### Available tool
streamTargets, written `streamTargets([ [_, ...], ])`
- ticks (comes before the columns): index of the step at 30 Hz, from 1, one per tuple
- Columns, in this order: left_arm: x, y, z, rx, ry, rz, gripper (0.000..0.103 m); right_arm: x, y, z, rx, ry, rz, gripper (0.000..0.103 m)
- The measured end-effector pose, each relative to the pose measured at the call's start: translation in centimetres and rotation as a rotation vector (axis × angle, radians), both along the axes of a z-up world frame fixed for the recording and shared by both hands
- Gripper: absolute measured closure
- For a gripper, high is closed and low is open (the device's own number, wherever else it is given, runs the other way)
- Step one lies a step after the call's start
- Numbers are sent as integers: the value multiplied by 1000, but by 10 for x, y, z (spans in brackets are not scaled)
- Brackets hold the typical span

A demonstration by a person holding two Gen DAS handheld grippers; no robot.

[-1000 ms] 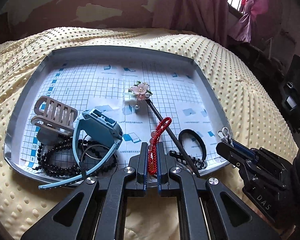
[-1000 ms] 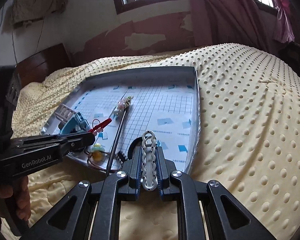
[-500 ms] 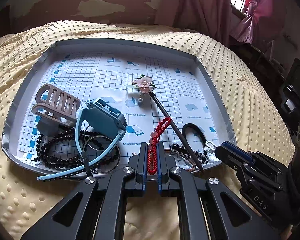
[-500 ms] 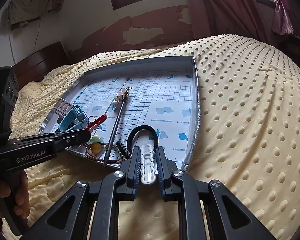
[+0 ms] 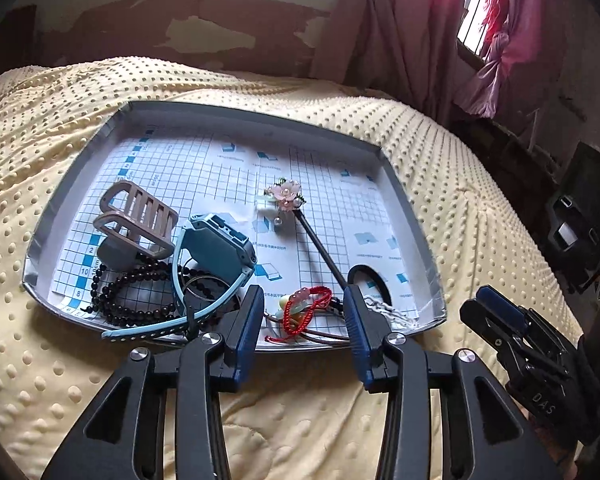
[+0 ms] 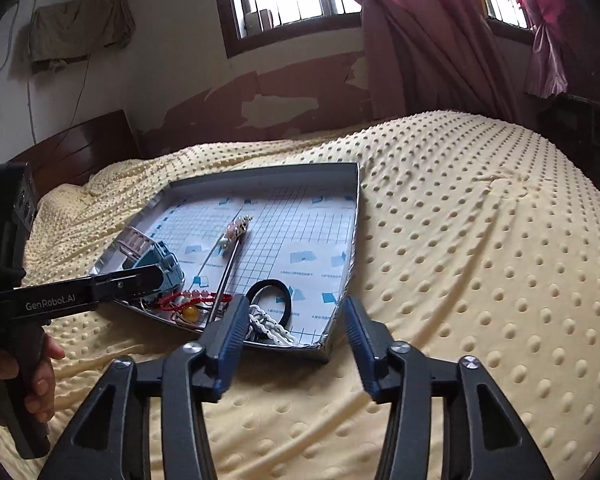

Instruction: Organize jewelry

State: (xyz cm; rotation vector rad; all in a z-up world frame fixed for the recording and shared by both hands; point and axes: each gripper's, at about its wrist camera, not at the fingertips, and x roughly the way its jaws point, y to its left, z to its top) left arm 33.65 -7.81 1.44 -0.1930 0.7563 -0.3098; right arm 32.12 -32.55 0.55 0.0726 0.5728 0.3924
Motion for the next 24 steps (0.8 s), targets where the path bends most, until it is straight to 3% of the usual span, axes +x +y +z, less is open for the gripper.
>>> streamTargets([
  [5, -21, 7, 17, -42, -69, 36, 33, -16, -12, 14, 50, -37, -35, 25],
  [7, -32, 11, 26, -59, -112, 48, 28, -23, -16, 21, 91, -56, -37, 9],
  [9, -43, 13, 35, -58, -147, 47, 19, -31, -20, 29, 142, -80, -31, 1],
  [11, -57, 14, 47, -14, -201, 79, 5, -38, -21, 37, 171, -102, -32, 0],
  [15, -87, 18, 67, 4, -315, 97, 3, -54, -22, 52, 210, -144, -33, 0],
  [24, -139, 32, 95, 1, -413, 112, 2, -105, -11, 81, 197, -259, -30, 0],
])
